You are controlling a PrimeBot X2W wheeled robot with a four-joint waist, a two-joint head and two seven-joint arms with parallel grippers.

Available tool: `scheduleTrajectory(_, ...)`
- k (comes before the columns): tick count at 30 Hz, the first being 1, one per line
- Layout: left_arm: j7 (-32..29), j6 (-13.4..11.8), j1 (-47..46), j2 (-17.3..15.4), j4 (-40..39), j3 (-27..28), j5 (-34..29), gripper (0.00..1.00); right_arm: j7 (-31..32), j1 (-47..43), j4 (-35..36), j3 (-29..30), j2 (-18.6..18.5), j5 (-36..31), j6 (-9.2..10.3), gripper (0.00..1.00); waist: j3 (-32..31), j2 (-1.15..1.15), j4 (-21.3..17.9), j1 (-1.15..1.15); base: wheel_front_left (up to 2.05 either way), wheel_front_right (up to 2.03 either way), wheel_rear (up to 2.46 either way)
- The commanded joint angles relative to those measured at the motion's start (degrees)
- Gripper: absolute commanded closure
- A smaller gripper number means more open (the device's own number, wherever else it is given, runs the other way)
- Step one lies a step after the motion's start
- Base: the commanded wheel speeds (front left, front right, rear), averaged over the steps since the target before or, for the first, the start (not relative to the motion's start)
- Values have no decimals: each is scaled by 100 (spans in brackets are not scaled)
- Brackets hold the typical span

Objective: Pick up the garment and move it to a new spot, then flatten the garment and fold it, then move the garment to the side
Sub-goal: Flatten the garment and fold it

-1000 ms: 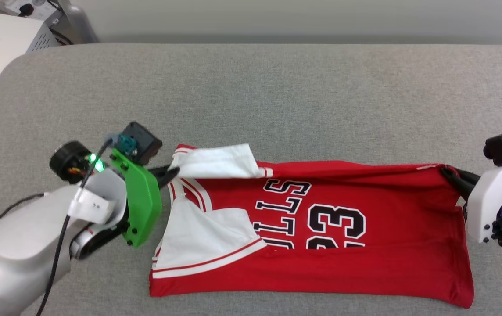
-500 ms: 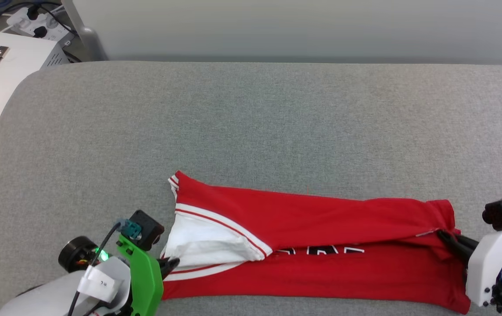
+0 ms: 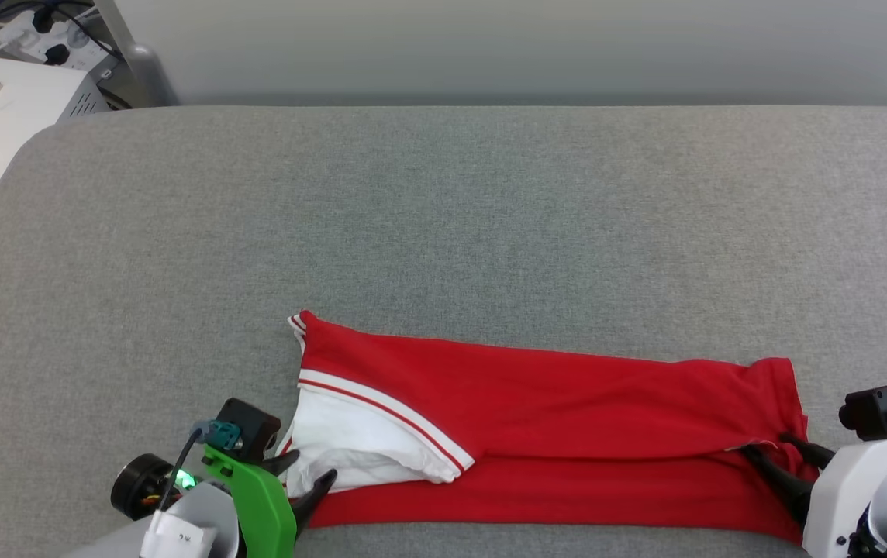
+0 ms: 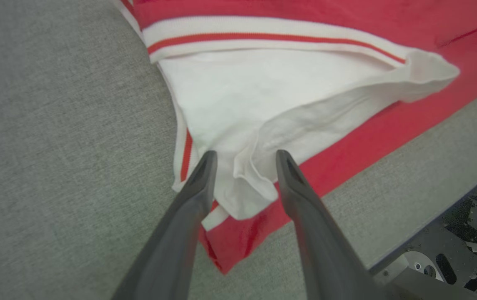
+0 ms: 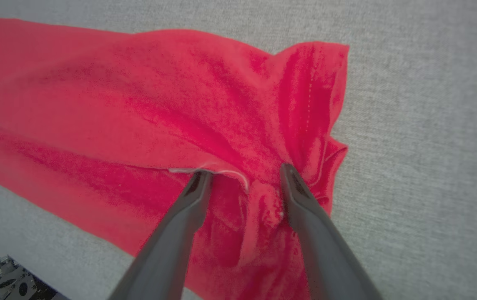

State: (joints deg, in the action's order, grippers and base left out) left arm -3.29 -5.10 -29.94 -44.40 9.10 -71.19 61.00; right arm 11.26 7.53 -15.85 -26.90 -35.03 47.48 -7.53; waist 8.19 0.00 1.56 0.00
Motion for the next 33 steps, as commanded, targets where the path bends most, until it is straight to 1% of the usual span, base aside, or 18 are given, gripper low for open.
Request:
scheduleTrajectory(1,216,-134,189,45,11,76,44,0,-61,-60,89,55,-46,-38,4,0,-82,0,-49,0,0,0,0)
scheduleTrajectory(6,924,-671,426,29,-152,291,-133,0,-91,-199,763,456,-235,20,4,0,-243,0,-41,0,0,0,0)
scheduleTrajectory(10,1456,-1175,524,-48,-298,537,-312,0,56,-308,1351,1005,-365,92,4,0,-329,0,3,0,0,0,0)
scheduleTrajectory(12,1651,-1419,580,-56,-359,706,-417,0,253,-350,1608,1294,-444,71,4,0,-346,0,33,0,0,0,0)
scheduleTrajectory(15,1782,-1674,669,-23,-421,961,-599,0,605,-394,1774,1613,-550,26,4,0,-332,0,72,0,0,0,0)
scheduleTrajectory(17,1816,-1836,751,42,-463,1183,-762,0,934,-426,1757,1804,-553,140,4,0,-306,0,102,0,0,0,0)
scheduleTrajectory(20,1825,-2040,917,234,-630,1760,-1208,0,1590,-494,1548,2038,-593,375,4,0,-230,0,167,0,0,0,0)
scheduleTrajectory(23,1827,-2092,1183,450,-755,2299,-1601,0,2112,-499,1290,2212,-547,624,4,0,-144,0,228,0,0,0,0)
scheduleTrajectory(26,1827,-2029,1469,681,-800,2774,-1993,0,2528,-468,1030,2285,-478,806,4,0,-51,0,305,0,0,0,0)
scheduleTrajectory(29,1828,-1937,1676,904,-820,3172,-2335,0,2725,-400,808,2303,-351,893,4,0,38,0,378,0,0,0,0)
scheduleTrajectory(33,1828,-1731,1908,1204,-812,3632,-2767,0,2877,-312,545,2195,-164,959,4,0,172,0,475,0,0,0,0)
